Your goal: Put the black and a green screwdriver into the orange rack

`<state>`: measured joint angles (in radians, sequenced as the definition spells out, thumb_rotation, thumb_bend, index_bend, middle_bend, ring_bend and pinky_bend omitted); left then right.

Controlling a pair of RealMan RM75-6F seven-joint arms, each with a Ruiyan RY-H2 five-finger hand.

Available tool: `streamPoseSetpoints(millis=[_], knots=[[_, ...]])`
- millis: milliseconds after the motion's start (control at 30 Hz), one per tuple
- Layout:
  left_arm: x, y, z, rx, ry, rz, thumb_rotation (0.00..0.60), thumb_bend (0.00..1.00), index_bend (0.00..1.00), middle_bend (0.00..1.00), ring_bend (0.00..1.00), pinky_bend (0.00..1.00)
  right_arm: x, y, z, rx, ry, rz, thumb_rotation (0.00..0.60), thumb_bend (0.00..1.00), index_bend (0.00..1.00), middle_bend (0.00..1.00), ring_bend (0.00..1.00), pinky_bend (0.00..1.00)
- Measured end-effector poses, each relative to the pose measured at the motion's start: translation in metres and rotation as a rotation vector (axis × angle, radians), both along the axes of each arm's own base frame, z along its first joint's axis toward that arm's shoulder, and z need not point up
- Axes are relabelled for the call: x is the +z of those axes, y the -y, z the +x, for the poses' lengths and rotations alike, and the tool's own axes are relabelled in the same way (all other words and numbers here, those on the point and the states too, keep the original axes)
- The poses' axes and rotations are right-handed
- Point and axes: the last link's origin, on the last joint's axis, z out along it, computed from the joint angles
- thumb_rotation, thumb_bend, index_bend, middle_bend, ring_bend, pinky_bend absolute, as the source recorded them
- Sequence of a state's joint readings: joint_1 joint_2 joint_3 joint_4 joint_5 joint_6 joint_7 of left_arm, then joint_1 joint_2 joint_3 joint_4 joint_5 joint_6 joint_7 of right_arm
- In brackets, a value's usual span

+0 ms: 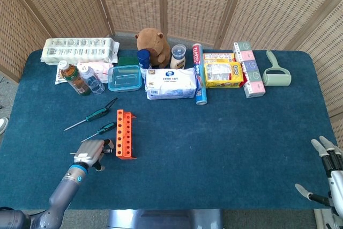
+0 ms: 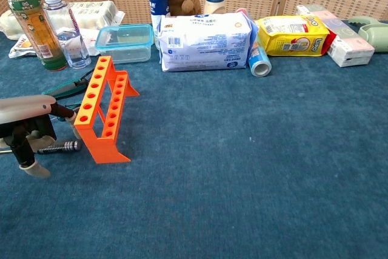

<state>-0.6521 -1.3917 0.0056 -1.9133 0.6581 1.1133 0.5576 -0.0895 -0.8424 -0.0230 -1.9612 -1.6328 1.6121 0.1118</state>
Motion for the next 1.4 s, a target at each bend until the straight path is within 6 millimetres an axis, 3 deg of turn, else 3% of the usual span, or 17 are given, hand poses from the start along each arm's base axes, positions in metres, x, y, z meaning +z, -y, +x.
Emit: streamPoseSetpoints(millis=[167,433,633,1400], knots=[[0.003,-0.002,0.000,-0.031,-0.016,0.050,0.600,0.13,0.33,0.89,0.82,0.86,0.000,0.000,0.000,0.003,0.001,0.002,0.600,0.02,0.00,0.00,0.00,0.00],[-0.009,-0.009,-0.009,-0.026,-0.031,0.101,0.600,0.26,0.39,0.89,0.82,0.86,0.000,0.000,0.000,0.001,0.002,0.005,0.600,0.02,0.00,0.00,0.00,0.00],[-0.022,-0.008,-0.006,-0.016,-0.005,0.135,0.600,0.27,0.42,0.89,0.82,0.86,0.001,0.000,0.000,0.001,0.007,0.000,0.600,0.02,0.00,0.00,0.00,0.00],[-0.035,-0.006,-0.002,0.012,-0.076,0.177,0.600,0.28,0.48,0.89,0.82,0.86,0.003,-0.001,0.000,0.009,0.017,0.001,0.600,0.03,0.00,0.00,0.00,0.00]])
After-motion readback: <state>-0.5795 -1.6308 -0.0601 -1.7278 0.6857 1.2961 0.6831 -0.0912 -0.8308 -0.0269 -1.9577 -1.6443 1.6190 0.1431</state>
